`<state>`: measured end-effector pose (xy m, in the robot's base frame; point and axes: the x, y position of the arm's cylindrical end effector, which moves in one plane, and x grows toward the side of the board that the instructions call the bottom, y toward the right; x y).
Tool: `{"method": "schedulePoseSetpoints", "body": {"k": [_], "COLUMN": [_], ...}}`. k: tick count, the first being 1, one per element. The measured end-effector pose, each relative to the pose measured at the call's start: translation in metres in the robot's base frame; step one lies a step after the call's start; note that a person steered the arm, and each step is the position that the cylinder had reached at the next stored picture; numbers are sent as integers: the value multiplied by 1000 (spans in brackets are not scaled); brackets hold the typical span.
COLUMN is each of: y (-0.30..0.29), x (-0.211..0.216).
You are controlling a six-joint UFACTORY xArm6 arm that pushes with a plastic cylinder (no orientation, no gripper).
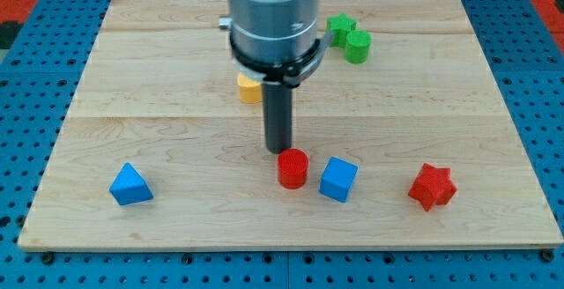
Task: Move the blue triangle to the left side of the red circle
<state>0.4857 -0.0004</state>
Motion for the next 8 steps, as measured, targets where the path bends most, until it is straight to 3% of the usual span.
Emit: {"method": "schedulePoseSetpoints", "body": {"k": [2, 3, 5, 6, 7, 8], "y": [-12, -31, -232, -294, -285, -222], "x": [27, 11, -15, 25, 57, 57]}}
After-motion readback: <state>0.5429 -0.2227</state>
